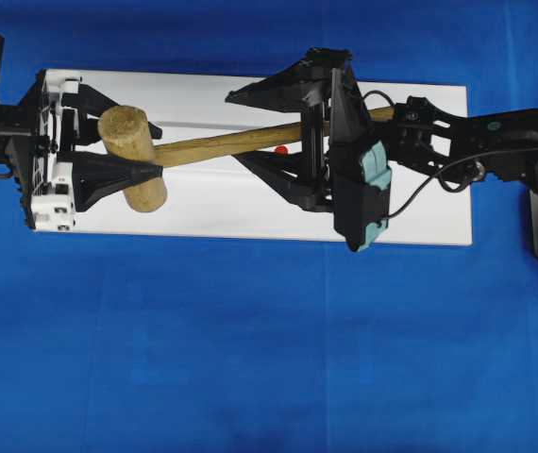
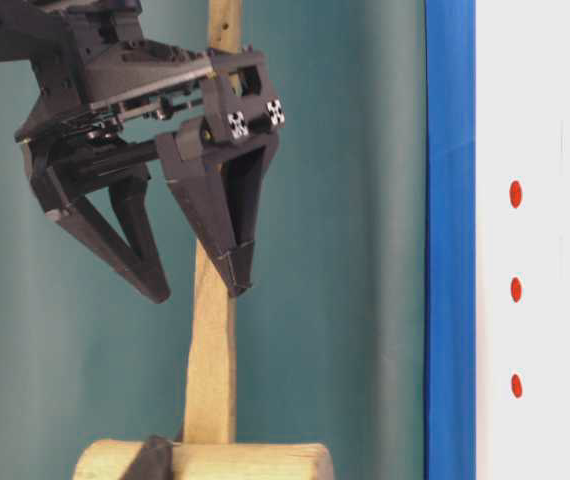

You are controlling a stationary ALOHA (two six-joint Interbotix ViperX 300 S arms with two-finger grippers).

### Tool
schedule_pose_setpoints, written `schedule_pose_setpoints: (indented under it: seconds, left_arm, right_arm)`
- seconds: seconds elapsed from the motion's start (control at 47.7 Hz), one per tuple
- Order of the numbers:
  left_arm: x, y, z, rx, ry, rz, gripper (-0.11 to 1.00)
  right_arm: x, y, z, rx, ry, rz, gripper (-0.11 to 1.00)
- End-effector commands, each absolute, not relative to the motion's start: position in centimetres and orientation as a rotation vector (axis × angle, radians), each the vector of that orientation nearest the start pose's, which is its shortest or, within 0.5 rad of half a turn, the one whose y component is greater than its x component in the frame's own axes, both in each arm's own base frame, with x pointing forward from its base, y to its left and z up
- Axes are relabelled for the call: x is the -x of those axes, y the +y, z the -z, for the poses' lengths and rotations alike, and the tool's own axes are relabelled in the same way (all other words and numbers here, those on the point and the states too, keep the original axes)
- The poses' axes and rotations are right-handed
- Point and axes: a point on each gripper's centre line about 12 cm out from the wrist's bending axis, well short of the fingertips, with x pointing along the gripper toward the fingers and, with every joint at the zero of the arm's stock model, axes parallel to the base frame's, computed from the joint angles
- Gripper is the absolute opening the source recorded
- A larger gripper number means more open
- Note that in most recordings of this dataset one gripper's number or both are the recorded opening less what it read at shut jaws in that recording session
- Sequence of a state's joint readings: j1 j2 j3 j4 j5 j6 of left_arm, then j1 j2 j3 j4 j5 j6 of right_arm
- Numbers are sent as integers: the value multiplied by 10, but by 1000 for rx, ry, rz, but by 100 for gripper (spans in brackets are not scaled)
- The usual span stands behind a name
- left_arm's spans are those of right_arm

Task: Hit the mark with a hammer.
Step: 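Slide the right gripper along the handle toward the mallet head, then open the left gripper and withdraw it leftward from the head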

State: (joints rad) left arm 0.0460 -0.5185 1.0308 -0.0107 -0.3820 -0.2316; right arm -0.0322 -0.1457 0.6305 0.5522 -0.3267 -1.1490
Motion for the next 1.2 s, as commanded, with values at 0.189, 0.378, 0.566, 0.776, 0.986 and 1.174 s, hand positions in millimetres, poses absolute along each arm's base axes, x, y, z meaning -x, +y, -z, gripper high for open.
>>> schedule_pose_setpoints:
  seconds: [0.189, 0.378, 0.566, 0.776, 0.986, 1.174]
  left_arm:
    - [-281, 13, -256, -54, 164, -42, 45]
    - [-281, 13, -256, -138, 164, -36, 45]
    - [-281, 13, -257, -138, 163, -36, 45]
    - [-282, 13, -258, -137, 158, -36, 45]
    - [-283, 13, -257, -136, 161, -36, 45]
    - [-283, 13, -257, -135, 159, -35, 45]
  right_arm:
    - [-389, -29, -276, 437, 306, 108, 96]
    - [-387, -28, -271, 315, 338, 109, 96]
    - [-387, -32, -264, 253, 361, 130, 96]
    - [-395, -35, -245, 198, 412, 147, 95]
    - [-397, -36, -243, 184, 414, 157, 88]
    - [-398, -37, -245, 189, 406, 167, 37]
